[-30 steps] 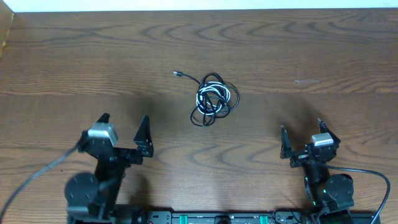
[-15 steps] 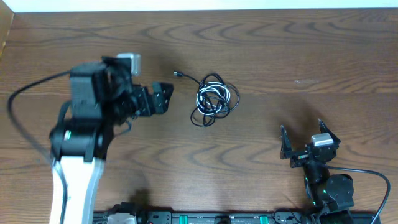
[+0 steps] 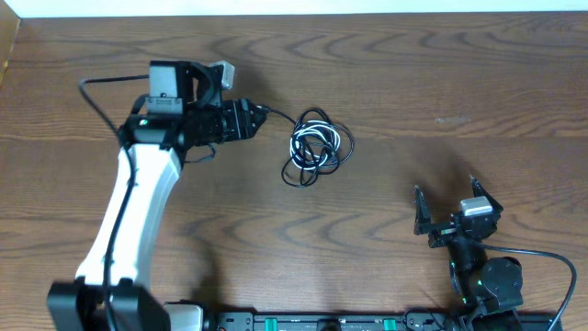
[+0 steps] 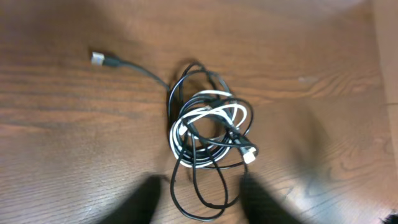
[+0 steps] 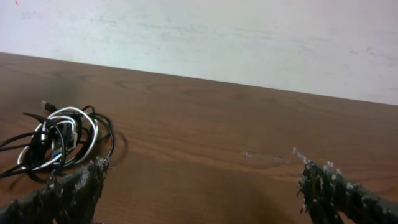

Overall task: Untangle cables
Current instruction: 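Move the left gripper up to the left side of the cable bundle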

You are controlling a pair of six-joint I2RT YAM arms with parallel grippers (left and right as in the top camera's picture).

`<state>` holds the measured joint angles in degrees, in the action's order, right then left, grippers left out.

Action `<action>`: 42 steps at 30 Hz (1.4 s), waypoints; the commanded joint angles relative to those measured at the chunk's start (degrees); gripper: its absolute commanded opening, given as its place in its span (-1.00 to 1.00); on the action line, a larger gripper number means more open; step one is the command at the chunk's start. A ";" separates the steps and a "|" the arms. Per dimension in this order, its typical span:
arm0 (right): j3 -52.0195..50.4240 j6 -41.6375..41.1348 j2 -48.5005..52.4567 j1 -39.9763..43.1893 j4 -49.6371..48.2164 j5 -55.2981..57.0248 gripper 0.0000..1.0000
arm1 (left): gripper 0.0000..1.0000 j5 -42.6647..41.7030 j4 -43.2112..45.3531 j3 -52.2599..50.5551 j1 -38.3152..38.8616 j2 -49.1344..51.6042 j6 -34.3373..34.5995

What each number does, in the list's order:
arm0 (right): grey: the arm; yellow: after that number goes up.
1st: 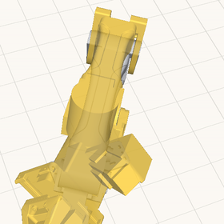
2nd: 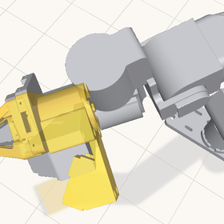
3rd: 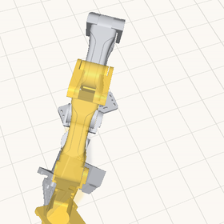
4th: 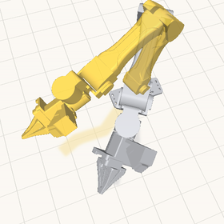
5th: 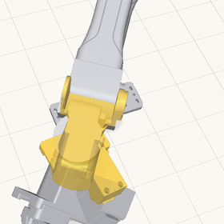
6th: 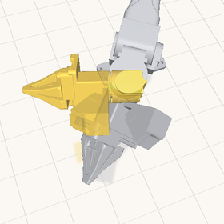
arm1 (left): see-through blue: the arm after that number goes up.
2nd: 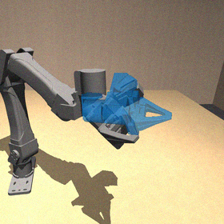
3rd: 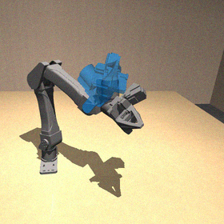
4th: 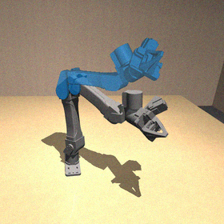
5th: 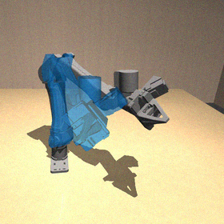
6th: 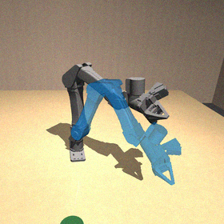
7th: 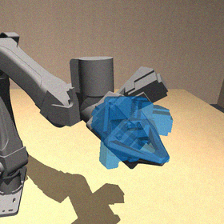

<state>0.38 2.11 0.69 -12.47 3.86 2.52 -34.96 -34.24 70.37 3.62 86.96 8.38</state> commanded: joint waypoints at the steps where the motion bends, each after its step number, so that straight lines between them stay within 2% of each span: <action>1: -0.07 0.28 -0.31 -0.37 0.22 0.09 0.99 | -0.85 -1.07 0.50 0.74 0.44 4.92 0.13; 6: -0.07 0.28 -0.31 -0.37 0.22 0.09 0.99 | -0.85 -1.07 1.27 0.74 0.46 10.86 2.43; 11: -0.07 0.28 -0.31 -0.37 0.24 0.09 0.98 | -0.85 -1.09 3.17 0.74 0.48 17.29 9.16; 17: -0.07 0.26 -0.31 -0.37 0.22 0.09 0.99 | -0.83 -1.01 3.76 0.74 0.50 20.17 12.31; 21: -0.07 0.28 -0.31 -0.37 0.22 0.09 0.98 | -0.57 -0.37 3.89 0.74 0.61 20.87 12.33; 23: -0.07 0.26 -0.31 -0.37 0.22 0.09 0.98 | -0.53 -0.37 4.39 0.72 0.98 20.96 12.33; 25: -0.07 0.26 -0.31 -0.37 0.22 0.09 0.99 | -0.31 -0.37 4.96 0.68 1.57 20.96 12.31; 29: -0.07 0.26 -0.31 -0.37 0.22 0.09 0.99 | -0.10 0.13 5.46 0.68 2.86 20.96 12.31; 33: -0.07 0.28 -0.31 -0.37 0.22 0.09 0.98 | 0.12 6.29 5.68 0.68 4.26 20.96 12.33; 42: -0.07 0.28 -0.31 -0.31 -1.77 1.90 0.99 | 0.16 7.41 6.05 0.68 4.98 20.96 12.31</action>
<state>0.38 2.11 0.69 -12.47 2.90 2.81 -29.12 -28.18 70.39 8.54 106.96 20.99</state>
